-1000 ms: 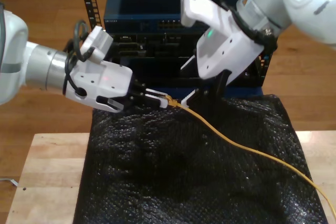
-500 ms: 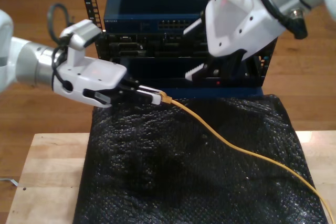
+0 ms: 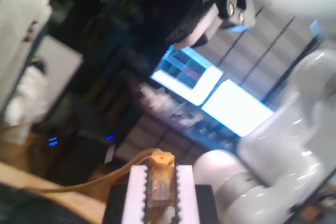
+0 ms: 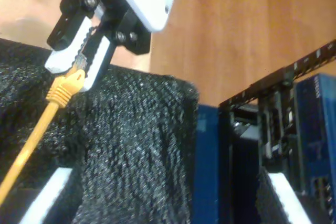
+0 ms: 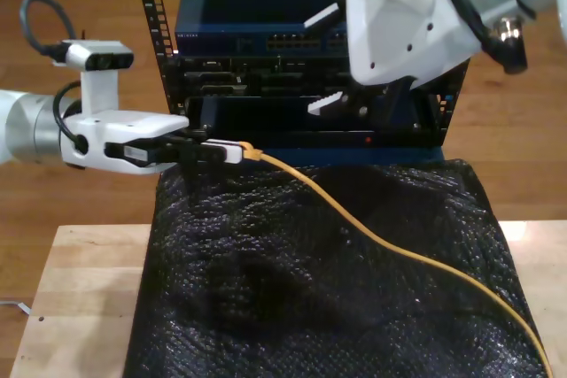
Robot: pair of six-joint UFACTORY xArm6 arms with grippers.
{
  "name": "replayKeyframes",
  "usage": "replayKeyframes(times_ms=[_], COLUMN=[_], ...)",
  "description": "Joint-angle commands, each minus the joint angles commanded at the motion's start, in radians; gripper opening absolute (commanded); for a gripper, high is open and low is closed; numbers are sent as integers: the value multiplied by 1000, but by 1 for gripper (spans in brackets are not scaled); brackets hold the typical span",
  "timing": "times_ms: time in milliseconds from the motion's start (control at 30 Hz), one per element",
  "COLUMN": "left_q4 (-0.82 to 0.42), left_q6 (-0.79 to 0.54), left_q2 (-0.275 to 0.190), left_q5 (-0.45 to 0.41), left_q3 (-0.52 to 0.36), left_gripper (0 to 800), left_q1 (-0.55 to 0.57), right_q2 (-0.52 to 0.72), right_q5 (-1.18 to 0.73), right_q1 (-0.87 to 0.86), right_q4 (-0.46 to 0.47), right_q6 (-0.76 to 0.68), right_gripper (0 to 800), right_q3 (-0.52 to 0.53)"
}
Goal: Grab the cable and plug it in
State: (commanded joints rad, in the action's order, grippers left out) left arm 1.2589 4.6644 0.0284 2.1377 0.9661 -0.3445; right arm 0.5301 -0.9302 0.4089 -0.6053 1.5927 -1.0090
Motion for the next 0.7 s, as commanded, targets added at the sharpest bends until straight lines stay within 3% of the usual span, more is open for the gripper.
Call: replayKeyframes(times_ms=[700], left_q4=[89], left_q6=[17], left_q2=[63], left_q5=[71], left_q3=[-3], left_gripper=[2], left_q1=[-48], right_q2=[110], right_q5=[249], right_q1=[212], right_q4=[2], right_q6=[81], right_gripper=[782], right_q3=[176])
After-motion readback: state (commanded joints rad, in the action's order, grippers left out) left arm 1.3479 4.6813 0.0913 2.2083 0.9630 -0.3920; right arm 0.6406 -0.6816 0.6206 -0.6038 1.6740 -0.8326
